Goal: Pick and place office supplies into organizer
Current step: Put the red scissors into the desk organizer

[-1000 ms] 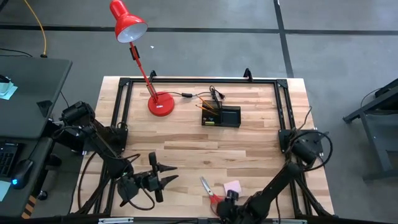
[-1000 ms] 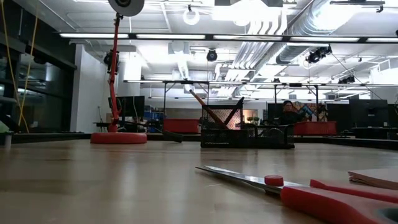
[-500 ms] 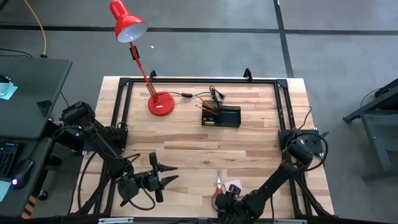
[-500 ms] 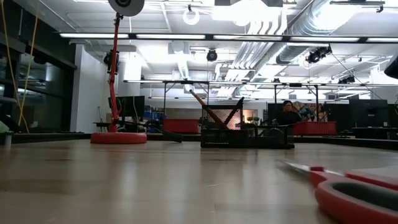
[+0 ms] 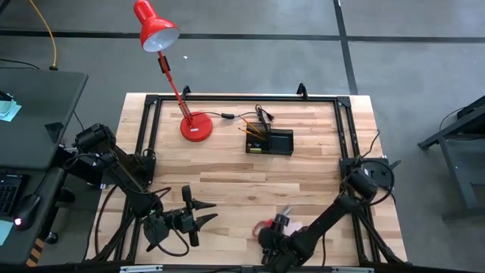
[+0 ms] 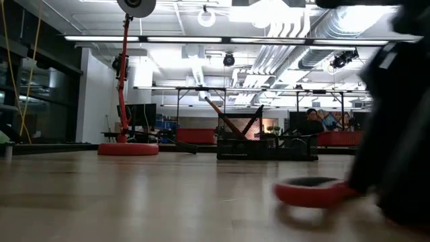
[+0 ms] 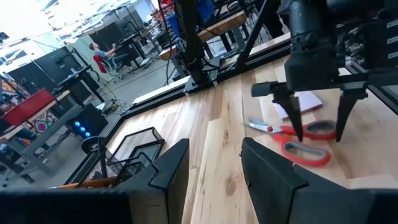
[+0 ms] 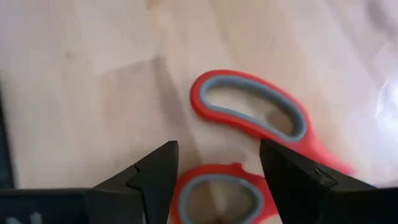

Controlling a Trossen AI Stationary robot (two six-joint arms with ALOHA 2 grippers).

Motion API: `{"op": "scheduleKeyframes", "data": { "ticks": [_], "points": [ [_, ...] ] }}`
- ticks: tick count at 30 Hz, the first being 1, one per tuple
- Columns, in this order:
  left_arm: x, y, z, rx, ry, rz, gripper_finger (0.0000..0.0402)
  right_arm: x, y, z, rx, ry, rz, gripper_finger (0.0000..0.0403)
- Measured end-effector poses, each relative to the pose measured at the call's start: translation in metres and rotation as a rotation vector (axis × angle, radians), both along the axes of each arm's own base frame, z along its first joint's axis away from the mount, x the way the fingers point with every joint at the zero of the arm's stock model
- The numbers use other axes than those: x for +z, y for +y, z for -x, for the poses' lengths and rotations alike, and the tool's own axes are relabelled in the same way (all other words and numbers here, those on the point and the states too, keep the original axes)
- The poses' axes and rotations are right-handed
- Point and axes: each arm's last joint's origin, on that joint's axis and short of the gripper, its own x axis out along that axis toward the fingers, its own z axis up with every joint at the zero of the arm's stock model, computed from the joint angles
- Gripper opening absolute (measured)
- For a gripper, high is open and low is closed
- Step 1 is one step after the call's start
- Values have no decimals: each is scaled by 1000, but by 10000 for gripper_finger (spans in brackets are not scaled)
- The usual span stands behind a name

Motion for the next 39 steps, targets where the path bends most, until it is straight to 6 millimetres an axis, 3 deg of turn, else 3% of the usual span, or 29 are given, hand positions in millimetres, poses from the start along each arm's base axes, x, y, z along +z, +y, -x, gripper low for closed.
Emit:
{"op": "scheduleKeyframes", "data": {
  "ticks": [9, 17, 21, 39],
  "points": [
    [0, 0, 0, -6, 6, -4, 134, 8, -12, -17, 190, -21, 149, 220],
    [-1, 0, 0, -21, 12, -2, 134, 28, 0, -3, 591, 122, 55, 220],
    [-1, 0, 0, -22, 13, -1, 134, 31, -1, -1, 693, 153, 64, 220],
    [-4, -1, 0, -69, 34, 24, 134, 26, -37, -27, 858, 234, 168, 220]
  ]
}}
